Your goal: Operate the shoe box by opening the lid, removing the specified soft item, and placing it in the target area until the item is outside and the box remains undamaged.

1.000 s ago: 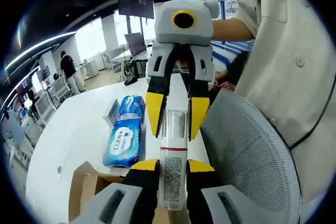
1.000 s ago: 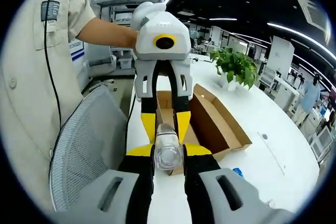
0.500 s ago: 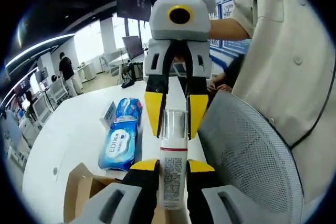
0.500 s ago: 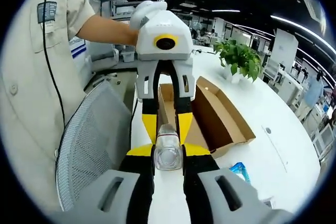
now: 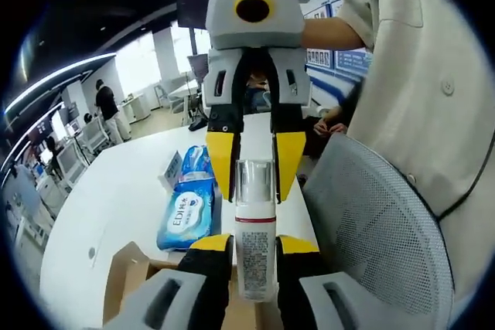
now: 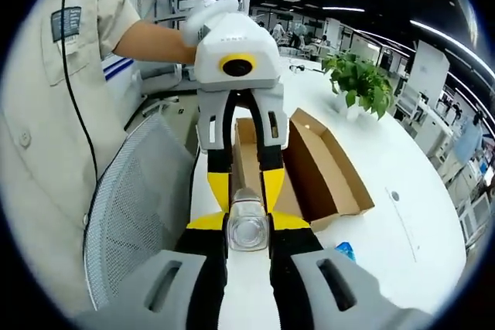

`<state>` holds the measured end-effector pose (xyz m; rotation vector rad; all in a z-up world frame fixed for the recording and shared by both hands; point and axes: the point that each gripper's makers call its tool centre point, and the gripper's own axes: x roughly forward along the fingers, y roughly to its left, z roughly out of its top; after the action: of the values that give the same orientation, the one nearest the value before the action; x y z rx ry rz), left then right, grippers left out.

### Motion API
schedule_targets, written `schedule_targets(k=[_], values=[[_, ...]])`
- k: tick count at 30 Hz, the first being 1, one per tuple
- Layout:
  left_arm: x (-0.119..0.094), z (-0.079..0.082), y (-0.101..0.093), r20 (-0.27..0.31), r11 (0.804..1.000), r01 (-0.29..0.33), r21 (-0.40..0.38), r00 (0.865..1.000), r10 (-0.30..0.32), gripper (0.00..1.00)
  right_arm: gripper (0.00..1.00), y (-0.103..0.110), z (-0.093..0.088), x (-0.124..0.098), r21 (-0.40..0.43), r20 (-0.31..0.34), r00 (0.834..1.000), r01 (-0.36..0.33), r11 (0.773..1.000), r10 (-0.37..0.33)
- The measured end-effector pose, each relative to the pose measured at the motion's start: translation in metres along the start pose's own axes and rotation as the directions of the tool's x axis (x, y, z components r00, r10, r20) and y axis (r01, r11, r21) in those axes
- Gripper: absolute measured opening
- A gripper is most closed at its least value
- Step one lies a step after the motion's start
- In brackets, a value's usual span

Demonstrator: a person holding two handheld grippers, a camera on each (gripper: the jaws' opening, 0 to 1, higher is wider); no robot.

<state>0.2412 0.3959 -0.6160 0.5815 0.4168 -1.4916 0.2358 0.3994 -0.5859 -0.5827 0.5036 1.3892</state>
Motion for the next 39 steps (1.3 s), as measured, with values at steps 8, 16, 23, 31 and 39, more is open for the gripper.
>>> schedule_targets(k=[8,16,23,31,39], values=[[-0.002,0.005,0.006,0.012,0.998,-0.05,-0.042,0.999,0.051,0.32,0.16,-0.004,0.002,-0.003,-0.028,-0.019,1.0,-0.019,0.999,0.018],[-0.009,0.002,0.02,0.005,0.985,-0.132,-0.108,0.991,0.133,0.4,0.16,-0.01,0.003,-0.006,-0.043,-0.036,0.999,-0.028,0.999,0.027],[-0.021,0.003,0.028,0.031,0.964,-0.185,-0.192,0.981,0.194,0.47,0.16,-0.019,0.002,-0.009,-0.049,-0.048,0.999,-0.025,0.998,0.023],[-0.04,-0.007,0.036,0.036,0.924,-0.254,-0.286,0.961,0.276,0.56,0.16,-0.036,0.001,-0.016,-0.056,-0.068,0.998,-0.01,0.998,0.006],[-0.063,-0.022,0.038,0.011,0.885,-0.318,-0.339,0.94,0.342,0.61,0.16,-0.056,-0.003,-0.023,-0.065,-0.091,0.996,0.005,0.998,-0.011]])
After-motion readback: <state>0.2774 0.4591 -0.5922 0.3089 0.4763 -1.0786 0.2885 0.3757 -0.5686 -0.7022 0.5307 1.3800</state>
